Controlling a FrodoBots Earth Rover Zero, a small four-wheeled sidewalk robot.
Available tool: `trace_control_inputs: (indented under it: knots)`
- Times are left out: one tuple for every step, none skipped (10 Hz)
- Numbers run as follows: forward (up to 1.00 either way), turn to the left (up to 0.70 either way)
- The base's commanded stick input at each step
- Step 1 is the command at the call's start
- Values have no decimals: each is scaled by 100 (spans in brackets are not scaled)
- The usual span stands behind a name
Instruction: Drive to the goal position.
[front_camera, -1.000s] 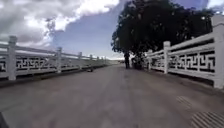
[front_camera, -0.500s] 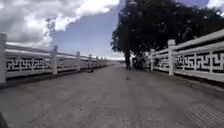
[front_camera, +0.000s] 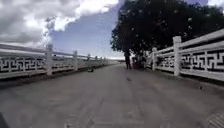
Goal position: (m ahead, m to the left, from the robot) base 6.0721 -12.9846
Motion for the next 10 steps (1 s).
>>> trace_control_inputs:
  knots:
    - [70, 0]
    - [70, 0]
    - [70, 0]
    - [70, 0]
    - [70, 0]
    - [70, 0]
    - [70, 0]
    - [70, 0]
    - [70, 0]
    - [70, 0]
